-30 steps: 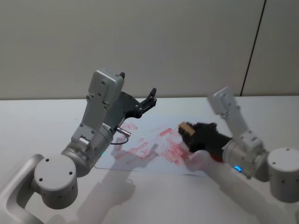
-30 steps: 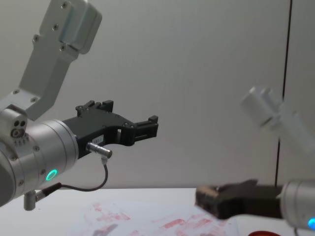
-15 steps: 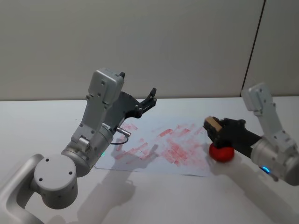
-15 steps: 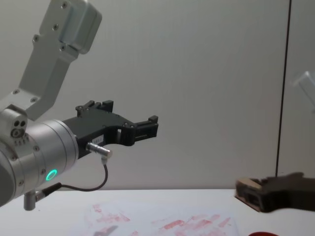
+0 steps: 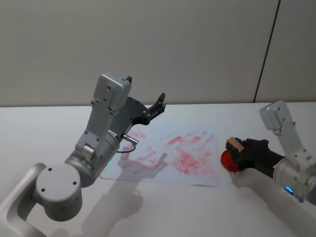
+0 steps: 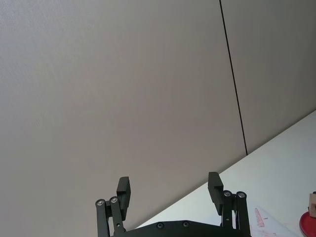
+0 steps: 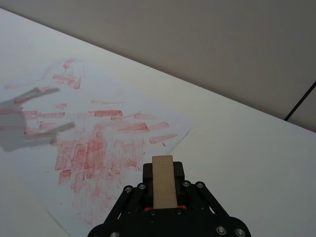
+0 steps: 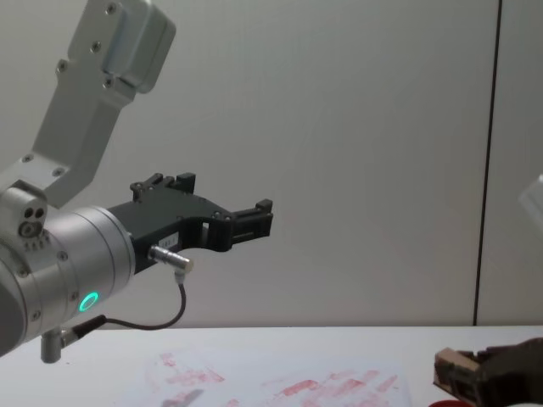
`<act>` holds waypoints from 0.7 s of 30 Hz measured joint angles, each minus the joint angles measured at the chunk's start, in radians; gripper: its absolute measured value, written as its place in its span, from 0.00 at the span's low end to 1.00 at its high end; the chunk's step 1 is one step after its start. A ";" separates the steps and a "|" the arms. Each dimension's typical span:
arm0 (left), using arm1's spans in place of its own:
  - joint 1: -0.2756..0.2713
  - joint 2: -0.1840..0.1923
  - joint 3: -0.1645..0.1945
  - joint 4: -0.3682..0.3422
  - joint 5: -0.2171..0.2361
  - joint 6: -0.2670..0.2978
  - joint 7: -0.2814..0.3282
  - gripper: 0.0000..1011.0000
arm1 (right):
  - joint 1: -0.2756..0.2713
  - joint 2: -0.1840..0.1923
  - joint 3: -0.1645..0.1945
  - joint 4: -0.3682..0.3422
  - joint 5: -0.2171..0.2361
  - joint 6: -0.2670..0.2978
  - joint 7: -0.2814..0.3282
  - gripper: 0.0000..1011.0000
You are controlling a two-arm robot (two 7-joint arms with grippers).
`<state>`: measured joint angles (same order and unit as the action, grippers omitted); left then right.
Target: Use the one hand to pick up the stamp and affix it onto the A4 paper.
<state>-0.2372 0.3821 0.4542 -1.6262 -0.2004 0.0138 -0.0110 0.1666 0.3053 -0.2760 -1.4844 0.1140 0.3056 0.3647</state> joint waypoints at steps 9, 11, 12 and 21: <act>0.000 0.000 0.000 0.000 0.000 0.000 0.000 0.99 | 0.028 -0.014 -0.011 0.065 -0.035 -0.012 0.013 0.22; 0.000 0.000 0.000 0.000 0.000 0.000 0.000 0.99 | 0.031 -0.016 -0.013 0.073 -0.039 -0.014 0.015 0.22; 0.000 0.000 0.000 0.000 0.000 0.000 0.000 0.99 | 0.034 -0.017 -0.014 0.080 -0.043 -0.015 0.016 0.22; 0.000 0.000 0.000 0.000 0.000 0.000 0.000 0.99 | 0.046 -0.024 -0.019 0.110 -0.059 -0.021 0.022 0.40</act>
<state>-0.2372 0.3821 0.4542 -1.6262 -0.2004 0.0139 -0.0110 0.2130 0.2816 -0.2953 -1.3748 0.0551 0.2848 0.3865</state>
